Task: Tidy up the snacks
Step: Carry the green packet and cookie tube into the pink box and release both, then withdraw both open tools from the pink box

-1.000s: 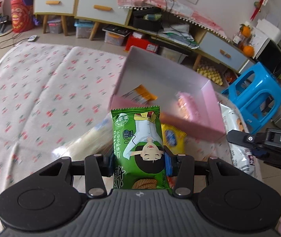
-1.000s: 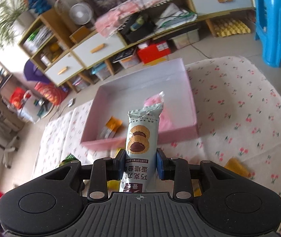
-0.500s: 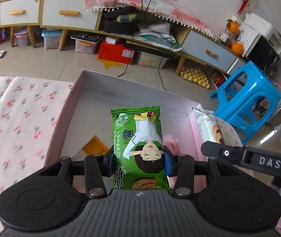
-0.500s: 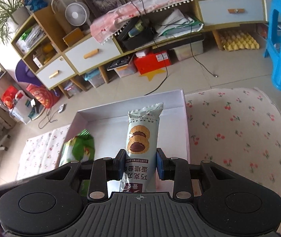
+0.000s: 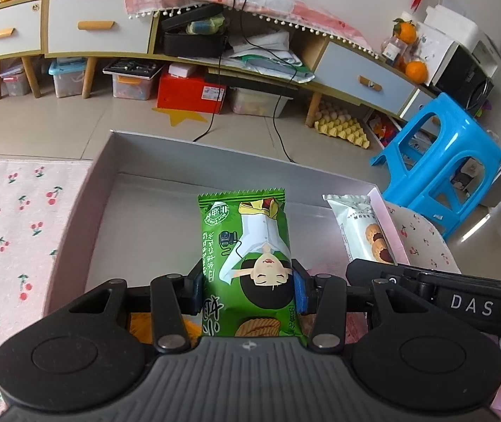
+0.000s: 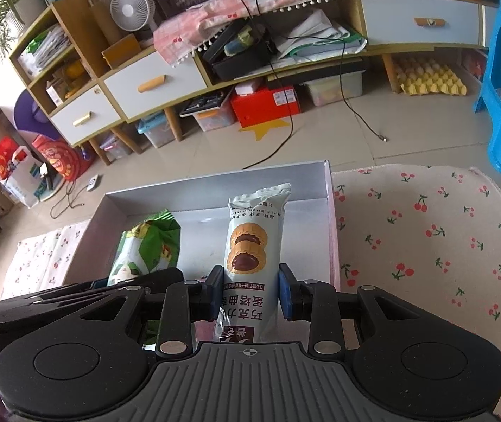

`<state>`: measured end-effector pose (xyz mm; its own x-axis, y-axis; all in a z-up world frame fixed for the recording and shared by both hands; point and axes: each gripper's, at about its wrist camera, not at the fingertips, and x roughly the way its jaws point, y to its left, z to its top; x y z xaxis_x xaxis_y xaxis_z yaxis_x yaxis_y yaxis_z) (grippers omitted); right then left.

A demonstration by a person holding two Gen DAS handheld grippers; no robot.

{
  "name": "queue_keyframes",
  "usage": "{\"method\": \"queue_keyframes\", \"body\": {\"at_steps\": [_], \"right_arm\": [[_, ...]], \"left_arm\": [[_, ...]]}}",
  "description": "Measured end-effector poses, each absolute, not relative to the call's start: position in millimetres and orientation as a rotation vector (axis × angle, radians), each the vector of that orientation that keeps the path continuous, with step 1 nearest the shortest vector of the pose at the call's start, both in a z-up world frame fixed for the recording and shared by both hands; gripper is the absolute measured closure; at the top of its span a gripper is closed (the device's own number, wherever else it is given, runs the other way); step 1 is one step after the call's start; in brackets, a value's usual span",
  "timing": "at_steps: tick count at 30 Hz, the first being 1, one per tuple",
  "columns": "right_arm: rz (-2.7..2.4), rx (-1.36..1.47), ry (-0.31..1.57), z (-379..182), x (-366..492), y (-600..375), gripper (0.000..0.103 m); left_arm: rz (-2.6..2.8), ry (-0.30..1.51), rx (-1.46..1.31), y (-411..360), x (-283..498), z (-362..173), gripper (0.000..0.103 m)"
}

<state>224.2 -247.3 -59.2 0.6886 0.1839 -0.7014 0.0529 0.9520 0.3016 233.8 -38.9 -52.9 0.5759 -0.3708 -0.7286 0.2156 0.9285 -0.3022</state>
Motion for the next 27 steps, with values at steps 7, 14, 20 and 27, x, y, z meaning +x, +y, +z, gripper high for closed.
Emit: {"method": "queue_keyframes", "body": {"at_steps": [7,14,20,27], "right_arm": [[0.062,0.286,0.794,-60,228,-249,0.072],[0.050,0.283,0.787,-60,228,-250,0.071],[0.056,0.295,0.766,-53,223,-252,0.067],[0.045,0.292,0.749,-30,204,-258,0.046]], "left_arm": [[-0.366,0.902,-0.176,-44,242,-57,0.060],[-0.376,0.905,-0.151,-44,245,-56,0.058],[-0.382,0.881,-0.111,-47,241,-48,0.044],[-0.371,0.883,-0.138,-37,231,-40,0.024]]}}
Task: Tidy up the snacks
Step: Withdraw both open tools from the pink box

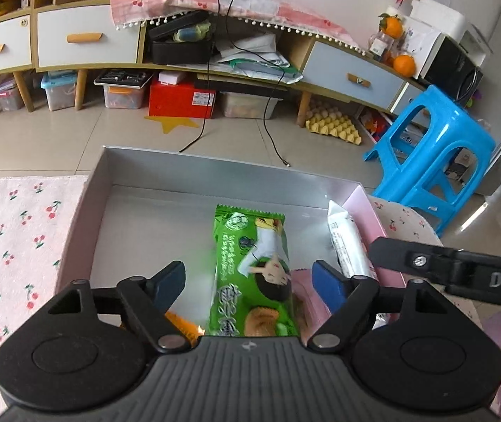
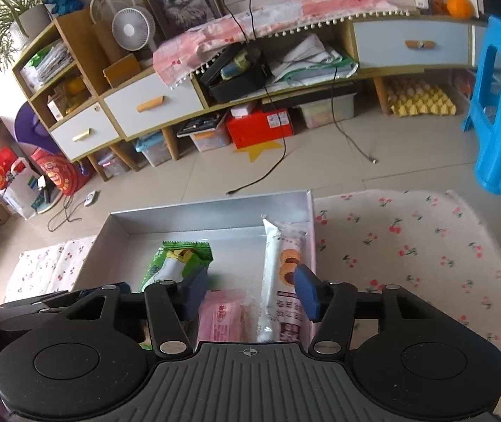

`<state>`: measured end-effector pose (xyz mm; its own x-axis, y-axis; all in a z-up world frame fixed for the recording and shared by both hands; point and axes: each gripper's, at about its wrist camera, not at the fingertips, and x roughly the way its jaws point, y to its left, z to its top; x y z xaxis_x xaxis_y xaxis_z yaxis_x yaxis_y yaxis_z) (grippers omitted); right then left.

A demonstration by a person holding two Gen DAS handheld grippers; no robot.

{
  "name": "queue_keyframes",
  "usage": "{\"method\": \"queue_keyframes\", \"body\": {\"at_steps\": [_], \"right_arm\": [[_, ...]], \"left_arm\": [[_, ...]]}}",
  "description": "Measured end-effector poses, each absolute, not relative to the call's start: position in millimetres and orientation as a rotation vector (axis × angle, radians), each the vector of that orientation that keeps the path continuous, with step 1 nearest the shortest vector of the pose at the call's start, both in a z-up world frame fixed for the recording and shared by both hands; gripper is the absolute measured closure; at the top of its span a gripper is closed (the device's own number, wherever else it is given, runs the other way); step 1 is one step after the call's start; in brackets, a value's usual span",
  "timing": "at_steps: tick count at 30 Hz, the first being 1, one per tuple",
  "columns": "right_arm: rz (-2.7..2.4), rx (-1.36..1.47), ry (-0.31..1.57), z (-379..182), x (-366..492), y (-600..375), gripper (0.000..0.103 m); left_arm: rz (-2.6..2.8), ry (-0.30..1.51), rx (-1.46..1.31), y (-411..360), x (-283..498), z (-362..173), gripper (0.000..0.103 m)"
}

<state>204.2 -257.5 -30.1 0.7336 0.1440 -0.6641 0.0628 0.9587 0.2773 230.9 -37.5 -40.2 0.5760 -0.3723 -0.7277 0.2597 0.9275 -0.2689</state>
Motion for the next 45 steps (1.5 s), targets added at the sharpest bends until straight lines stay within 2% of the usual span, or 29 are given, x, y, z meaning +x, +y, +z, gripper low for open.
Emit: {"method": "queue_keyframes", "body": {"at_steps": [3,5,11,17,23,34,38,45], "right_arm": [[0.040,0.295,0.742,-21,191,-260,0.036],[0.041,0.296,0.732,-15,181,-261,0.034],[0.045,0.295,0.714,-2,151,-257,0.021],[0.057,0.285,0.722,3,122,-245,0.018],[0.084,0.248,0.733,4,94,-226,0.013],[0.143,0.183,0.740,-16,57,-197,0.012],[0.132,0.210,0.782,-24,58,-197,0.012],[0.028,0.277,0.837,-27,59,-211,0.012]], "left_arm": [[-0.372,0.872,-0.145,-35,221,-33,0.019],[-0.374,0.864,-0.153,-33,214,-29,0.012],[-0.352,0.858,-0.133,-28,187,-17,0.007],[-0.336,0.852,-0.119,-20,161,-9,0.001],[-0.287,0.860,-0.067,-17,135,-7,0.001],[-0.213,0.878,0.047,-8,94,-19,0.001],[-0.146,0.934,0.100,-8,92,-28,0.001],[0.003,0.998,0.012,11,91,-35,0.003]]}}
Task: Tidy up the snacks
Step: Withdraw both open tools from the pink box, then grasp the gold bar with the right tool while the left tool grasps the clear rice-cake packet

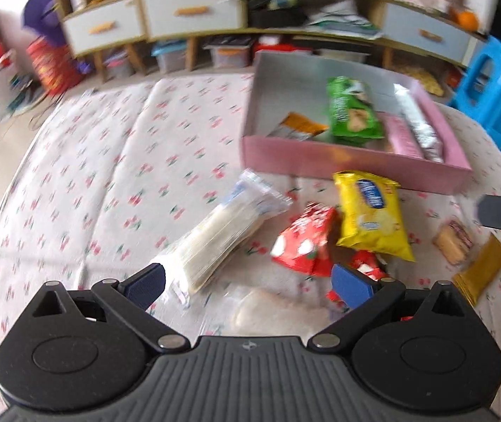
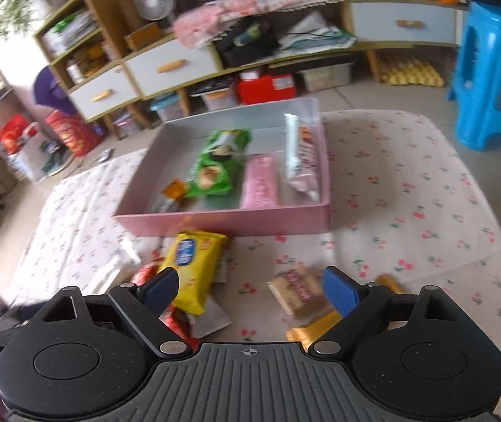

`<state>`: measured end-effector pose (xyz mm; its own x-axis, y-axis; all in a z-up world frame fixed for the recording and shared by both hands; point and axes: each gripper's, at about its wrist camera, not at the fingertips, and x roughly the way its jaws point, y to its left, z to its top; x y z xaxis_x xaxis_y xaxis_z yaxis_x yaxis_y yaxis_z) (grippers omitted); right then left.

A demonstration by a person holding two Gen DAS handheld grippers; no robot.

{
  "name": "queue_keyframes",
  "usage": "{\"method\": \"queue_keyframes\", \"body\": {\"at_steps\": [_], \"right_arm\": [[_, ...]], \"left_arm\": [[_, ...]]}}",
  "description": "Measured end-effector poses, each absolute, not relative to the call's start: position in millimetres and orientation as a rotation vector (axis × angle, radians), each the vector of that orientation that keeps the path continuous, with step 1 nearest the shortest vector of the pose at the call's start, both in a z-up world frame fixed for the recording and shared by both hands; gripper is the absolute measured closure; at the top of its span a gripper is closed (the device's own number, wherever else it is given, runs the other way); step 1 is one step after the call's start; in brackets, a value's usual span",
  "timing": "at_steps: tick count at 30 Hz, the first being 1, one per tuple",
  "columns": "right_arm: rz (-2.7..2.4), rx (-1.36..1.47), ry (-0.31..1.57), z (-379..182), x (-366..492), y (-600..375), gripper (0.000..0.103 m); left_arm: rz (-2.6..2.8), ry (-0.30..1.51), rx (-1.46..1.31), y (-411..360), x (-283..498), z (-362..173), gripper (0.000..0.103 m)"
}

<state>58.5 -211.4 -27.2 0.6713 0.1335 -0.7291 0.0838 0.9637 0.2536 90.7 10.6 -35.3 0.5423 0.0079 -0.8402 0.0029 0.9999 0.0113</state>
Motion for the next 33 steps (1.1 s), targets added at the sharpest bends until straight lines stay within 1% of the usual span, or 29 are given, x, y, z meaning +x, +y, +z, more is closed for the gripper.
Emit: {"method": "queue_keyframes", "body": {"at_steps": [4,6,8,12,16,19,21,22,24,26,29,33], "right_arm": [[-0.061,0.308,0.897,-39,63,-222,0.012],[-0.100,0.330,0.927,-46,65,-228,0.012],[-0.139,0.334,0.950,-54,67,-231,0.012],[-0.219,0.297,0.977,-65,70,-237,0.012],[-0.228,0.281,1.023,-75,71,-240,0.012],[-0.189,0.272,1.058,-82,74,-235,0.012],[-0.183,0.260,1.069,-87,76,-230,0.012],[-0.188,0.242,1.073,-90,78,-227,0.012],[-0.207,0.198,1.073,-95,80,-222,0.013],[-0.225,0.146,1.080,-98,82,-218,0.013],[-0.217,0.096,1.074,-98,79,-218,0.013],[-0.207,0.086,1.085,-97,71,-228,0.013]], "left_arm": [[0.068,1.045,-0.073,15,86,-45,0.006],[0.099,1.078,-0.122,17,86,-52,0.010],[0.123,1.105,-0.164,19,83,-58,0.016],[0.149,1.107,-0.215,25,79,-65,0.019],[0.143,1.089,-0.197,27,76,-65,0.027],[0.120,1.080,-0.174,28,76,-64,0.030],[0.104,1.076,-0.149,27,76,-64,0.034],[0.096,1.074,-0.141,27,77,-64,0.038],[0.075,1.073,-0.119,28,75,-64,0.040],[0.052,1.069,-0.095,30,74,-64,0.045],[0.013,1.071,-0.057,32,74,-64,0.049],[-0.060,1.084,0.011,35,69,-64,0.049]]}}
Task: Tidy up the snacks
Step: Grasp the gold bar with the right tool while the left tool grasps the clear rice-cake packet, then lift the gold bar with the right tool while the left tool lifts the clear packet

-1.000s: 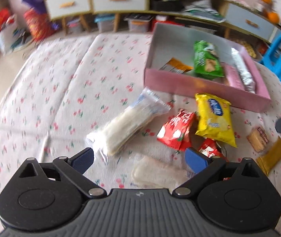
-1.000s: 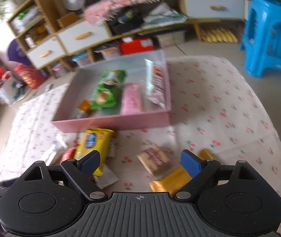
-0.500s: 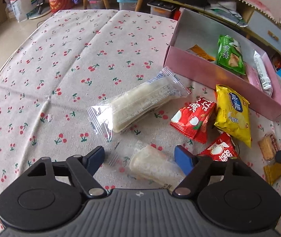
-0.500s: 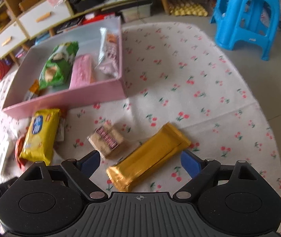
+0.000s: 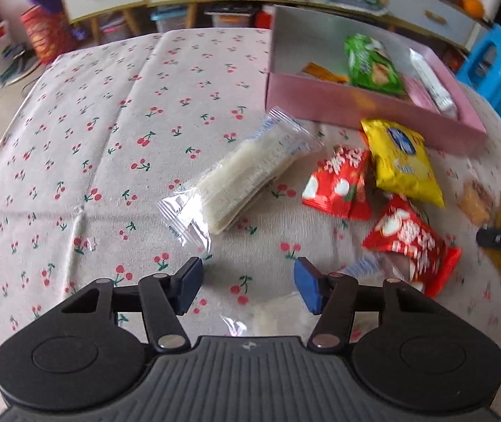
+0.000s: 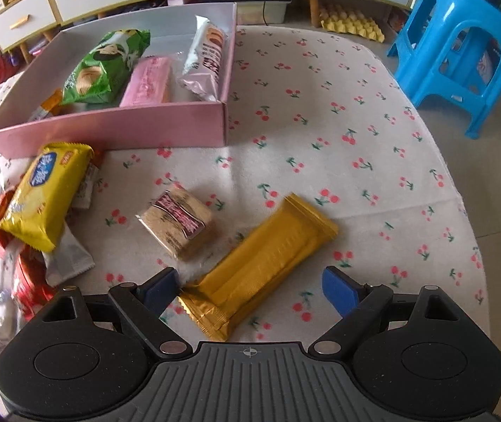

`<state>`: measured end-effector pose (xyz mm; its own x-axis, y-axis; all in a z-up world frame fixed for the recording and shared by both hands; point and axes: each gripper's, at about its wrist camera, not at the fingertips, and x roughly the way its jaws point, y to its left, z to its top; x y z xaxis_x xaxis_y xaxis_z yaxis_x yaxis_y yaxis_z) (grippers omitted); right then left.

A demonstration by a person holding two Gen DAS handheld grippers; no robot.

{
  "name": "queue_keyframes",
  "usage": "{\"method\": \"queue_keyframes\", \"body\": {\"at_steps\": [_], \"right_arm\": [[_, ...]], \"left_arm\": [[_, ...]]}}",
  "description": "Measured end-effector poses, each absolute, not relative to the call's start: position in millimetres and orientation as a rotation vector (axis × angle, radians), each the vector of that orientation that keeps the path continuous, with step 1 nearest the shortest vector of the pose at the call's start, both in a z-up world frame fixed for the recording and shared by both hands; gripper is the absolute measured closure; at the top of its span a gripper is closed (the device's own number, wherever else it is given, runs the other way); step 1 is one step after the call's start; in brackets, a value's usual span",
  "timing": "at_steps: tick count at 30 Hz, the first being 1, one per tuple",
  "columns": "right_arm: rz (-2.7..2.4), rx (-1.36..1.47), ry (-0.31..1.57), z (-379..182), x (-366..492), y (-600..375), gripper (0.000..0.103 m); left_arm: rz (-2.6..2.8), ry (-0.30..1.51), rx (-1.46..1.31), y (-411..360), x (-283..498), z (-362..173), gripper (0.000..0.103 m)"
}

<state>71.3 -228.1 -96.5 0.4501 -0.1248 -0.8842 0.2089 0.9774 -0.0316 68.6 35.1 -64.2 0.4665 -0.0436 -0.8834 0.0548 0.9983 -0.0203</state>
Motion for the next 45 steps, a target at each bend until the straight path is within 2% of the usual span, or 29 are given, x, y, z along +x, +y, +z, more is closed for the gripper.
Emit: {"method": "queue_keyframes", "body": {"at_steps": [12,16,21,28,34,38,42,45], "right_arm": [[-0.167,0.057,1.113,-97,42,-272,0.013],[-0.138,0.080,1.078,-90,38,-276,0.013],[-0.097,0.104,1.065,-88,46,-267,0.014],[-0.080,0.063,1.047,-93,56,-258,0.016],[-0.076,0.033,1.025,-97,58,-261,0.027],[-0.046,0.019,1.008,-95,57,-257,0.046],[-0.020,0.007,1.000,-93,56,-252,0.065],[-0.015,0.009,0.999,-92,56,-250,0.073]], "left_arm": [[-0.246,1.094,0.095,51,44,-63,0.047],[-0.282,1.069,-0.004,58,45,-54,0.039],[-0.346,1.041,0.005,40,43,-50,0.038],[-0.413,1.085,0.034,18,42,-59,0.050],[-0.422,1.111,0.070,8,38,-64,0.058],[-0.400,1.111,0.088,8,38,-63,0.066],[-0.394,1.108,0.107,6,37,-62,0.069],[-0.392,1.104,0.121,5,37,-62,0.070]]}}
